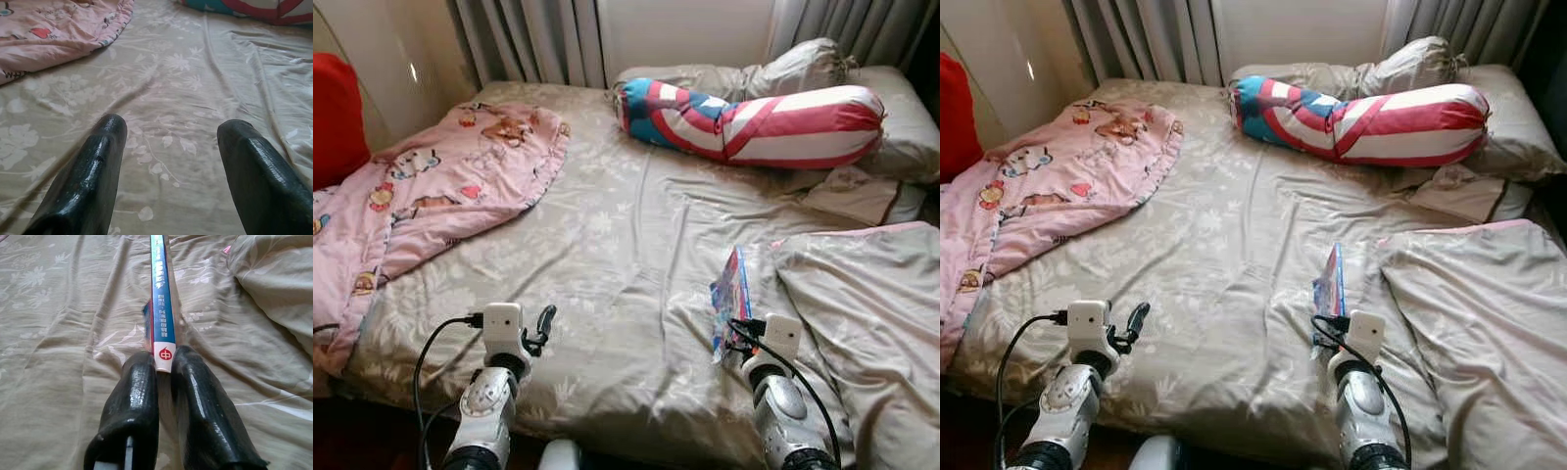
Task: Clean up the room
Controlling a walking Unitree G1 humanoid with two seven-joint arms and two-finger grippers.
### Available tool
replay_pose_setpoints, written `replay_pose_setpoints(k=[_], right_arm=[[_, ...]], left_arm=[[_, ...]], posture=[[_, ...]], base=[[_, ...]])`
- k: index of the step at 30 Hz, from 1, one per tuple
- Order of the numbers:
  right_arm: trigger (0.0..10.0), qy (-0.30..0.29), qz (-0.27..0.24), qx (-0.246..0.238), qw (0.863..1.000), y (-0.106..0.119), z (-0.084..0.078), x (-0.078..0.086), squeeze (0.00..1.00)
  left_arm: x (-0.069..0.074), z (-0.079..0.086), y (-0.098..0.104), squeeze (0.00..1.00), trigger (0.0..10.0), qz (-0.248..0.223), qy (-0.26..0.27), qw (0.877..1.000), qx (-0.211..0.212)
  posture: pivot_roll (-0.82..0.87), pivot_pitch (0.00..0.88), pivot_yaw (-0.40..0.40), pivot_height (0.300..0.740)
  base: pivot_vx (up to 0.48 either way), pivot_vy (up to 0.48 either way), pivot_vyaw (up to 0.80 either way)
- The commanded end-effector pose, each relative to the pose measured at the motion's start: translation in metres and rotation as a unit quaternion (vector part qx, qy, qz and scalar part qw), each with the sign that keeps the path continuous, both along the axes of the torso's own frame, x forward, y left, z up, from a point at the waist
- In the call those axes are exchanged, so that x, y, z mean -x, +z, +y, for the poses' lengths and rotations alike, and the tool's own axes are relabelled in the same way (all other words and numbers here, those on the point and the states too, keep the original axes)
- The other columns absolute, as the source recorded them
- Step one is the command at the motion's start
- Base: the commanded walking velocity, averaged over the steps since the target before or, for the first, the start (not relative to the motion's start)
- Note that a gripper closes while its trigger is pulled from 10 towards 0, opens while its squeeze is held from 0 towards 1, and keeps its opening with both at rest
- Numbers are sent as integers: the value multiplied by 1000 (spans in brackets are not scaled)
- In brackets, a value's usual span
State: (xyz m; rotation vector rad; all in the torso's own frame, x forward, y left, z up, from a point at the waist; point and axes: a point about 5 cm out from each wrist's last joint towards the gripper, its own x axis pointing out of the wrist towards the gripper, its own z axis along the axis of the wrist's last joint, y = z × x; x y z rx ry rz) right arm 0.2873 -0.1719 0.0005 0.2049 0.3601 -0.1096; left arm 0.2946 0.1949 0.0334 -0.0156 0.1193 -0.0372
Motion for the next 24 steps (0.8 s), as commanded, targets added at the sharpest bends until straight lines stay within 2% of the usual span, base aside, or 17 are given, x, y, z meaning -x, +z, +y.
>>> replay_pose_setpoints(k=[1, 11, 16, 24], right_arm=[[10000, -1, -22, 1, 1000, 7, 1, -5, 0], [10000, -25, -15, 13, 999, 6, -6, -4, 0], [10000, -62, -10, 29, 998, 7, -17, -4, 0], [10000, -55, -8, 30, 998, 7, -14, -5, 0]], left_arm=[[0, 2, 1, 0, 10000, -1, 2, 1000, 5], [0, 3, 1, 0, 10000, 1, 1, 1000, 6], [0, 2, 1, 0, 10000, 4, -3, 1000, 6], [-1, 1, 1, 0, 10000, 5, -5, 1000, 6]], posture=[[-38, 27, 9, 660], [-38, 28, 9, 660], [-37, 27, 10, 660], [-35, 25, 10, 660]], base=[[0, 0, 0], [0, 0, 0], [0, 0, 0], [0, 0, 0]])
